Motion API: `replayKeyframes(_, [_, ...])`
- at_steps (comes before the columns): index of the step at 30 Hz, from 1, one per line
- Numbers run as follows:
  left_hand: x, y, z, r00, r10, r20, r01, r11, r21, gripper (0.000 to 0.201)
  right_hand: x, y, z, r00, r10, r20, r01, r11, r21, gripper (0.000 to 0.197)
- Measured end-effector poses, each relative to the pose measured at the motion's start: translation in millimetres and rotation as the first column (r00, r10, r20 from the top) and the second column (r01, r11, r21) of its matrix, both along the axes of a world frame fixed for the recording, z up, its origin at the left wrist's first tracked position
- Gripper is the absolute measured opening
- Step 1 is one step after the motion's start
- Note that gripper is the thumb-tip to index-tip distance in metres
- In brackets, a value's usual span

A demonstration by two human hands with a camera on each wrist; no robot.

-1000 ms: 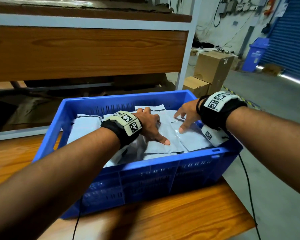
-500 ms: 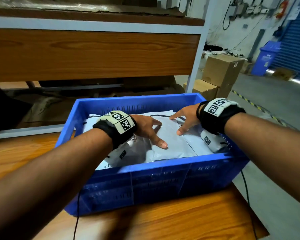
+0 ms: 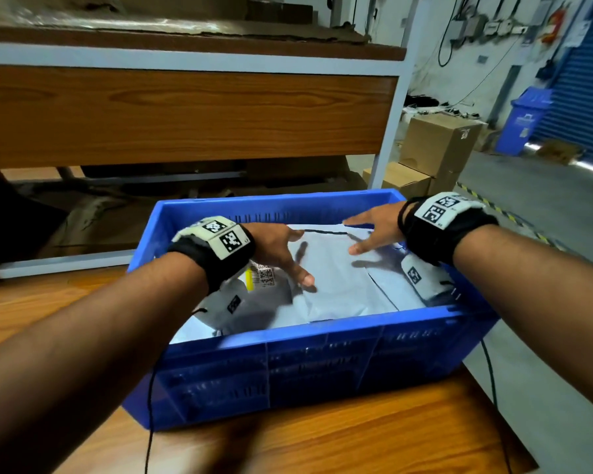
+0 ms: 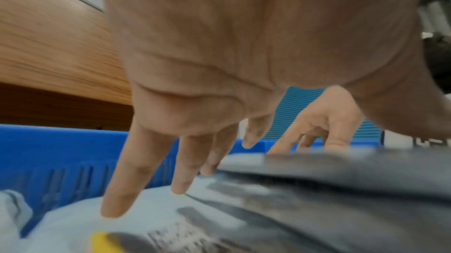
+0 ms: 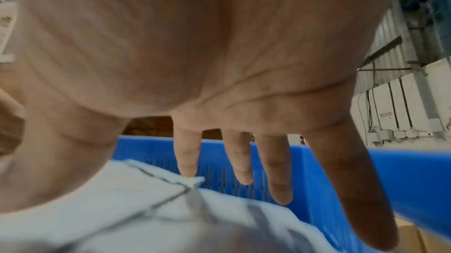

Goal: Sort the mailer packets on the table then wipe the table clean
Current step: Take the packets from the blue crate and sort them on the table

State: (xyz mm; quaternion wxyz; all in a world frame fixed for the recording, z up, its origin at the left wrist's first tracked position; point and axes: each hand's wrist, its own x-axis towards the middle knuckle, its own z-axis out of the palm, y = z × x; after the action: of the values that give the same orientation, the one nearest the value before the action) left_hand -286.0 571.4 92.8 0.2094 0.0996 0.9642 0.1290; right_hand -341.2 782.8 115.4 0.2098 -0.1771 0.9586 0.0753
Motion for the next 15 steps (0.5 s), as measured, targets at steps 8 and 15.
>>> replayKeyframes(8, [0,-29,-22,0.992,-0.025,0.127,0.059,0.962,-0.266,0.044,15,-51,-19,0.991,0.088,0.098,-0.089,0.996,-0.001,0.091])
replayKeyframes(15, [5,-31,-13,0.999,-0.050,-0.010,0.047,0.986,-0.162,0.081,15,-45,-12,0.994,0.095,0.056,-0.091,0.994,-0.059,0.083])
